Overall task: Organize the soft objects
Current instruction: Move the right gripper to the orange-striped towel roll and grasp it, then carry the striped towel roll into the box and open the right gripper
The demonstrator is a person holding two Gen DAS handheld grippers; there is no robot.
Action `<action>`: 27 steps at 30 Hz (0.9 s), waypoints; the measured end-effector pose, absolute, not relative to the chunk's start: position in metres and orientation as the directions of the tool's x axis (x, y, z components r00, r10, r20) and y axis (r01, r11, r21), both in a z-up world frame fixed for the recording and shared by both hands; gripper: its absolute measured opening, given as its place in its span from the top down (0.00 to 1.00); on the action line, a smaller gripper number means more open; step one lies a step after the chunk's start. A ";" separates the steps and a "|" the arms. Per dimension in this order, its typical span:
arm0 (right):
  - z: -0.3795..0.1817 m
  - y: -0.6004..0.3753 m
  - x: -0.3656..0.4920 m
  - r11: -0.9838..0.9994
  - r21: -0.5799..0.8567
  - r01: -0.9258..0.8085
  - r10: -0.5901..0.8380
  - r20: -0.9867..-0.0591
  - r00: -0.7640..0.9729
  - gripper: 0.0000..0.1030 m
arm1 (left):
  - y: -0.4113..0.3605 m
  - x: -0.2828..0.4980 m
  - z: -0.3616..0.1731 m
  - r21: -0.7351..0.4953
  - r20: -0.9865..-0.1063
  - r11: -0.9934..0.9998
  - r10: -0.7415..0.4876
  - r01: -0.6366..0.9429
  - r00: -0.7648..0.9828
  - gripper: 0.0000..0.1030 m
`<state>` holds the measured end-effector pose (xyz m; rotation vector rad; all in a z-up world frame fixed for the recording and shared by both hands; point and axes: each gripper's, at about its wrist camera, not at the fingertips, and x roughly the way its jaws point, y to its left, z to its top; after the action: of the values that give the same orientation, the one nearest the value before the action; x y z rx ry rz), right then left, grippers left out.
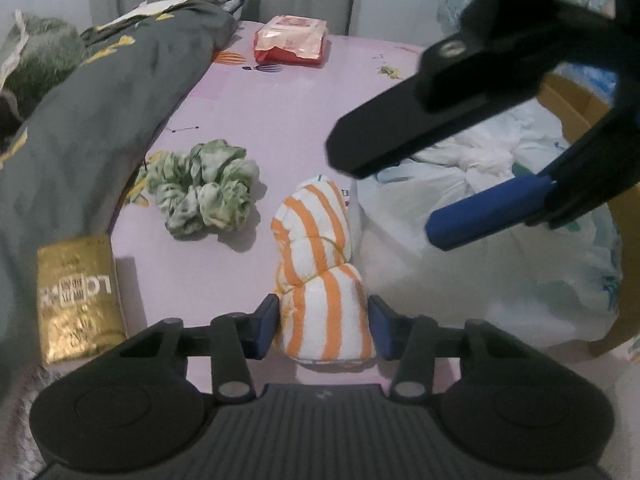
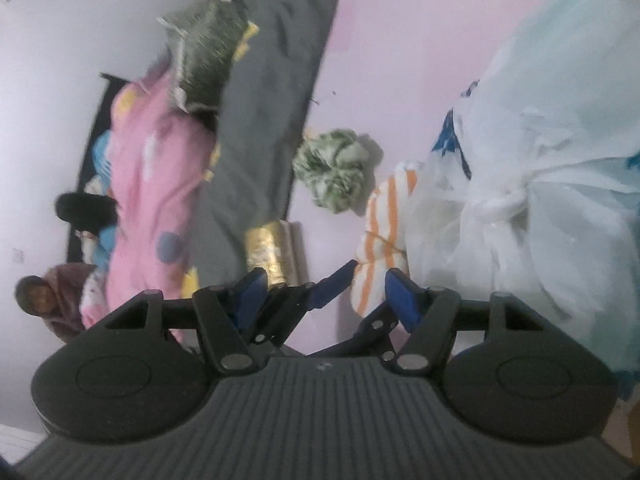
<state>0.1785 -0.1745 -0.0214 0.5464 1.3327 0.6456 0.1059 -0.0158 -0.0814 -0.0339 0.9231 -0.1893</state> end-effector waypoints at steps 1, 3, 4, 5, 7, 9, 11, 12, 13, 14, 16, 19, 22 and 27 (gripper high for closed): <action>-0.022 -0.170 0.179 0.718 0.686 -0.117 0.696 -0.709 0.110 0.37 | -0.013 0.104 -0.082 -0.123 -0.782 0.982 -0.186 0.145 0.596 0.57; -0.024 -0.162 0.182 0.734 0.667 -0.129 0.679 -0.726 0.108 0.37 | -0.005 0.098 -0.082 -0.164 -0.767 0.978 -0.208 0.128 0.607 0.58; -0.024 -0.159 0.183 0.740 0.660 -0.133 0.672 -0.733 0.107 0.37 | 0.000 0.096 -0.083 -0.195 -0.762 0.973 -0.228 0.121 0.606 0.58; -0.026 -0.156 0.185 0.745 0.653 -0.135 0.666 -0.739 0.105 0.37 | 0.006 0.093 -0.084 -0.225 -0.758 0.968 -0.247 0.114 0.603 0.58; -0.032 -0.146 0.187 0.760 0.636 -0.132 0.648 -0.756 0.091 0.37 | 0.014 0.088 -0.084 -0.261 -0.751 0.960 -0.266 0.099 0.605 0.58; -0.039 -0.137 0.189 0.772 0.624 -0.124 0.633 -0.771 0.063 0.37 | 0.022 0.082 -0.083 -0.307 -0.740 0.948 -0.291 0.081 0.606 0.59; -0.047 -0.130 0.188 0.781 0.614 -0.111 0.620 -0.784 0.031 0.37 | 0.030 0.076 -0.079 -0.360 -0.725 0.930 -0.331 0.077 0.604 0.59; -0.049 -0.127 0.188 0.785 0.610 -0.110 0.616 -0.788 0.022 0.37 | 0.033 0.072 -0.076 -0.380 -0.713 0.922 -0.347 0.080 0.609 0.59; -0.051 -0.124 0.187 0.788 0.605 -0.112 0.610 -0.792 0.017 0.37 | 0.035 0.069 -0.073 -0.387 -0.704 0.918 -0.354 0.085 0.615 0.59; -0.053 -0.122 0.186 0.790 0.602 -0.114 0.607 -0.794 0.015 0.37 | 0.035 0.066 -0.069 -0.390 -0.696 0.917 -0.356 0.089 0.624 0.59; -0.054 -0.121 0.185 0.785 0.610 -0.109 0.614 -0.789 0.009 0.37 | 0.037 0.060 -0.061 -0.391 -0.677 0.916 -0.356 0.096 0.644 0.59; -0.058 -0.120 0.182 0.778 0.622 -0.091 0.624 -0.781 0.004 0.37 | 0.033 0.054 -0.049 -0.388 -0.652 0.913 -0.369 0.126 0.662 0.59; -0.056 -0.124 0.177 0.754 0.652 -0.076 0.655 -0.755 0.023 0.50 | 0.025 0.050 -0.037 -0.364 -0.642 0.918 -0.371 0.159 0.671 0.59; -0.030 -0.143 0.161 0.714 0.690 -0.122 0.700 -0.703 0.123 0.60 | 0.009 0.044 -0.015 -0.324 -0.609 0.919 -0.384 0.225 0.694 0.59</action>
<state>0.1609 -0.1430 -0.0302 0.5395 1.3217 0.6434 0.0436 0.0094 -0.0148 -0.2319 0.7284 -0.3432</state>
